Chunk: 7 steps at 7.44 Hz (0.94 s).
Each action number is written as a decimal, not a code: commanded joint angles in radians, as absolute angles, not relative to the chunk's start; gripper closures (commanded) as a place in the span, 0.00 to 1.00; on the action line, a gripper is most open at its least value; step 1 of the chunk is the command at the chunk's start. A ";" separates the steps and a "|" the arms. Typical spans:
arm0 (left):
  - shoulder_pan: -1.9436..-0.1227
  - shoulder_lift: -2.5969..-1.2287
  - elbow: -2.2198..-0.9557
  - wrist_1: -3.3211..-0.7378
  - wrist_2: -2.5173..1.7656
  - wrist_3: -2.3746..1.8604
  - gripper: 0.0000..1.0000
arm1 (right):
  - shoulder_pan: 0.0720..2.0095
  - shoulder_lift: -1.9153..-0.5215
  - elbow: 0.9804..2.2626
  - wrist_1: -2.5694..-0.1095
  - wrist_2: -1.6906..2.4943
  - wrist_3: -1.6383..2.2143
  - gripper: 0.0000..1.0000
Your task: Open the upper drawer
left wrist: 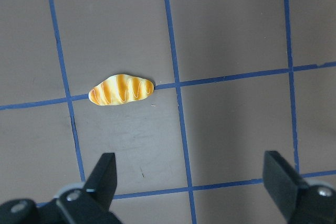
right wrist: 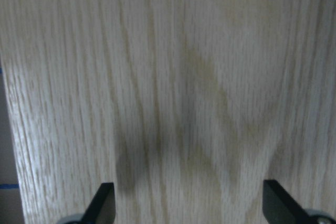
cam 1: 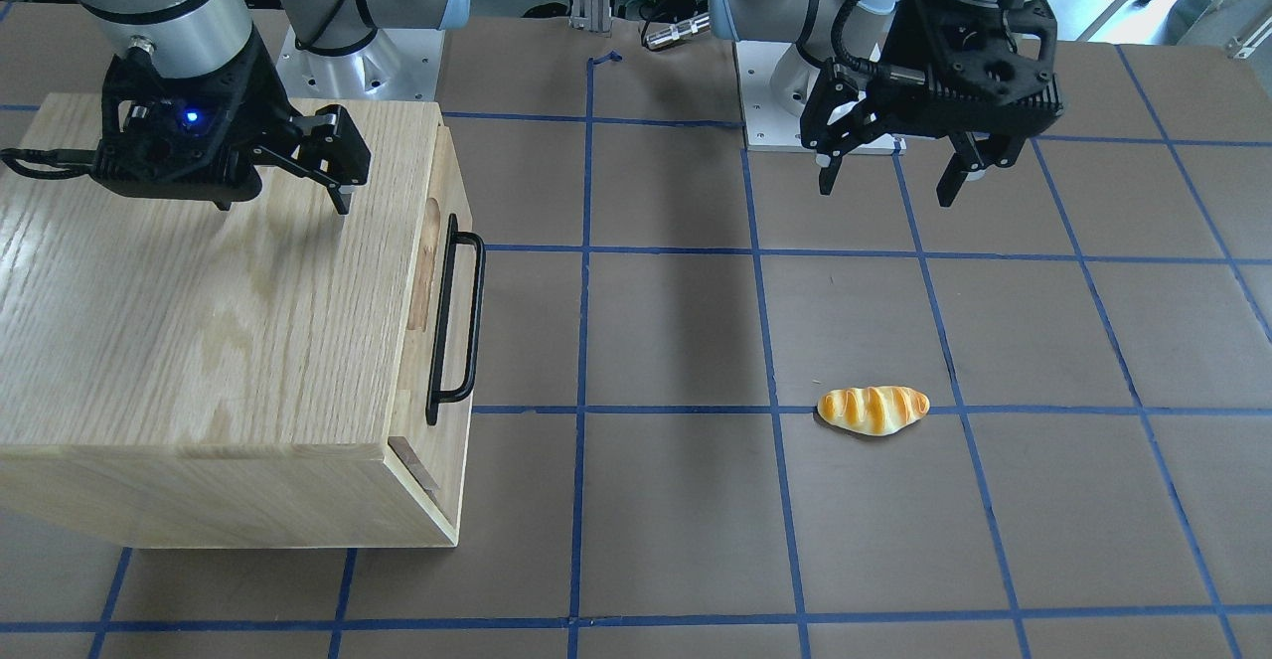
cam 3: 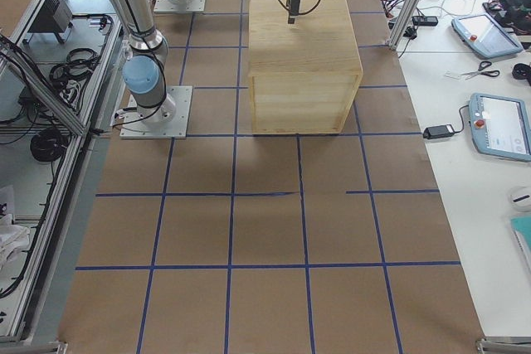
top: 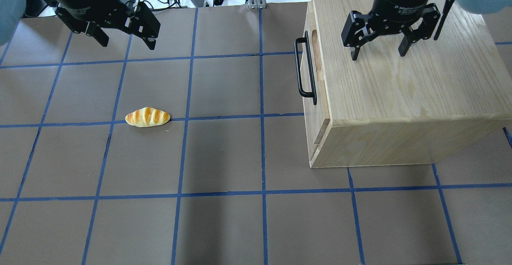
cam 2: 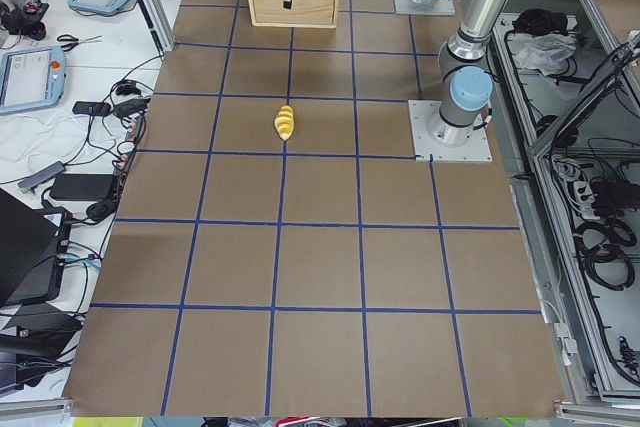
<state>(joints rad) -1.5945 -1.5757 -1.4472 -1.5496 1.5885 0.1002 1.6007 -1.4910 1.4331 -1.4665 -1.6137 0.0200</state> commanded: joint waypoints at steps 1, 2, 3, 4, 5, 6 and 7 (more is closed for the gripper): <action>-1.595 -1.568 -1.454 -1.549 1.594 0.103 0.00 | 1.600 -1.491 1.433 -1.466 -1.614 0.020 0.00; -1.592 -1.565 -1.462 -1.549 1.592 0.103 0.00 | 1.600 -1.491 1.434 -1.466 -1.614 0.020 0.00; -1.594 -1.572 -1.462 -1.548 1.586 0.103 0.00 | 1.601 -1.491 1.434 -1.466 -1.614 0.020 0.00; -1.594 -1.580 -1.463 -1.548 1.579 0.100 0.00 | 1.600 -1.491 1.433 -1.466 -1.614 0.018 0.00; -1.594 -1.580 -1.474 -1.545 1.589 0.113 0.00 | 1.601 -1.491 1.433 -1.466 -1.614 0.018 0.00; -1.589 -1.575 -1.479 -1.510 1.583 0.135 0.00 | 1.601 -1.491 1.434 -1.466 -1.614 0.020 0.00; -1.592 -1.580 -1.480 -1.509 1.582 0.124 0.00 | 1.601 -1.491 1.433 -1.466 -1.614 0.020 0.00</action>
